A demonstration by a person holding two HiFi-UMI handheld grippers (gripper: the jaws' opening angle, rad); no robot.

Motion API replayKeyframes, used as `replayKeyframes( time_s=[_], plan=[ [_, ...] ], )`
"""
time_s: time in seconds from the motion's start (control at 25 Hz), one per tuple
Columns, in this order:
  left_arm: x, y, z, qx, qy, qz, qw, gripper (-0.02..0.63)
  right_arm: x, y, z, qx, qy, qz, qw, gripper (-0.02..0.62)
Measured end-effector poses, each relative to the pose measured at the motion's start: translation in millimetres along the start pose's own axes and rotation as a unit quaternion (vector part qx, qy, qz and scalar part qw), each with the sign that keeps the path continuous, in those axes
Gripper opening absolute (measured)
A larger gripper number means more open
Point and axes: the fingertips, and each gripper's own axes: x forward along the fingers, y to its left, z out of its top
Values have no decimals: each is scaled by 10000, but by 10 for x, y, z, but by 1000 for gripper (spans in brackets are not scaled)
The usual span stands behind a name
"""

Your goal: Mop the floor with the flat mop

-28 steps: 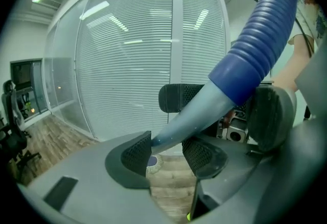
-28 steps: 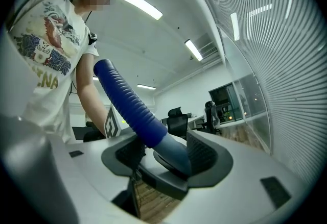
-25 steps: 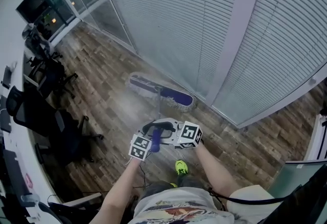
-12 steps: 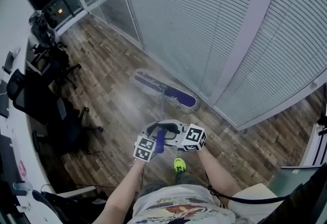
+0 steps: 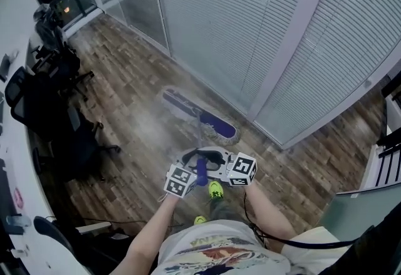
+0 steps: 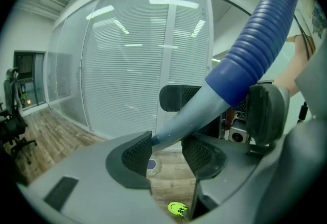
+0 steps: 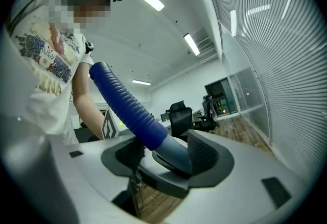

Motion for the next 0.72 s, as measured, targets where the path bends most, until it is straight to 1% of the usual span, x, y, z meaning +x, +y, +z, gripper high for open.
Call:
replayKeyframes(
  time_s=[0.16, 0.24, 0.32, 0.48, 0.64, 0.72],
  plan=[
    [-495, -445, -182, 69, -163, -213, 9996, 163, -3, 660, -73, 31, 11, -256, 9997, 242],
    [-648, -692, -299, 126, -209, -321, 9992, 163, -76, 941, -157, 47, 26, -399, 9992, 242],
    [-756, -912, -399, 215, -226, -402, 9987, 163, -159, 1172, -241, 48, 43, -533, 9986, 242],
    [-996, -1317, -576, 275, -199, -486, 9982, 164, -298, 1631, -362, 108, 120, -616, 9980, 242],
    [-1188, -1610, -597, 264, -348, -550, 9975, 163, -415, 1945, -335, 174, -99, -748, 9970, 242],
    [-1291, -1743, -704, 314, -366, -597, 9970, 163, -436, 2139, -382, 159, -129, -776, 9968, 242]
  ],
)
